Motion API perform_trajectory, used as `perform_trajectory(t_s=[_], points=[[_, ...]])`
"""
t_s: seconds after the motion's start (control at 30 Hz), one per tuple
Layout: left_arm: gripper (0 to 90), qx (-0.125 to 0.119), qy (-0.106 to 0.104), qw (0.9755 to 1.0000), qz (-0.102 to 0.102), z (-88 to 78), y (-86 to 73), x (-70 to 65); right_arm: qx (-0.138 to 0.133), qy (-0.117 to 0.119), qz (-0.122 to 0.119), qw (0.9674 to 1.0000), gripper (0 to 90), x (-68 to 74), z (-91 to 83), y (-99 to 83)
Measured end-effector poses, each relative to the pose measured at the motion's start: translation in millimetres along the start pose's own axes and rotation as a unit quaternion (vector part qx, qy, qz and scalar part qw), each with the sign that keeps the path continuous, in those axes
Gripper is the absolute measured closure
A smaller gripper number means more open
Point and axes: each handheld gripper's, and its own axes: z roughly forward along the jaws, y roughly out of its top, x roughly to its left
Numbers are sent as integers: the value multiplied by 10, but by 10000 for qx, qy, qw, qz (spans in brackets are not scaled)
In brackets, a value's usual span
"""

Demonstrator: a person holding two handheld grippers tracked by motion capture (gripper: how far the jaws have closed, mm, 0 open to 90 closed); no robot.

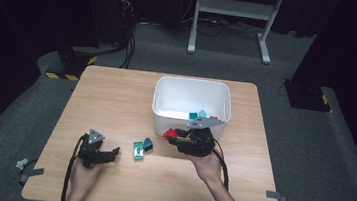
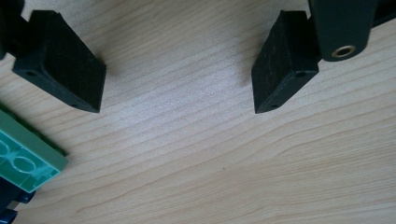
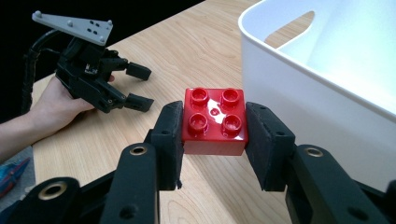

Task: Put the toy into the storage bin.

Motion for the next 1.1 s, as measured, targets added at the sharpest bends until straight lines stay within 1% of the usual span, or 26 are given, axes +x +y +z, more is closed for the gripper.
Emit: perform_trajectory(t_s=[0.07,0.2,0.3,0.37,0.47,0.6,0.63,0.67,0.7,0.73,0.83,0.87,1.0,1.1], points=[[178,0,0,10000,0,0,0,0,-10,18,66,10000,590,-30,-19,4],[178,3,0,10000,-3,0,0,0,-70,41,45,10000,590,-48,-66,51],[178,1,2,10000,-5,0,0,-1,-123,81,21,9999,590,-45,-109,126],[179,3,2,10000,-3,0,0,-1,-165,71,-45,9998,590,-28,-146,176],[179,2,1,10000,-6,0,0,-1,-172,58,-67,9998,590,-35,-177,231],[178,2,1,10000,-5,0,0,-1,-232,64,2,9997,590,-59,-244,315],[179,4,1,10000,-3,0,0,0,-250,53,11,9997,590,-64,-278,364],[179,3,0,10000,-5,0,0,-1,-250,53,11,9997,590,-64,-278,364],[179,2,1,10000,-3,0,0,0,-251,9,-5,9997,590,-63,-317,421],[179,4,0,10000,-6,0,0,-1,-251,9,-5,9997,590,-63,-317,421],[178,2,2,10000,-6,0,0,0,-227,-58,-24,9997,590,-62,-347,513],[178,1,1,10000,-7,0,0,-1,-216,-90,-60,9997,590,-63,-349,540],[179,0,4,10000,10,-2,-1,0,-182,-176,-75,9997,590,-87,-338,631],[178,0,-9,10000,5,-2,-1,2,-138,-353,-74,9993,590,-138,-314,694]])
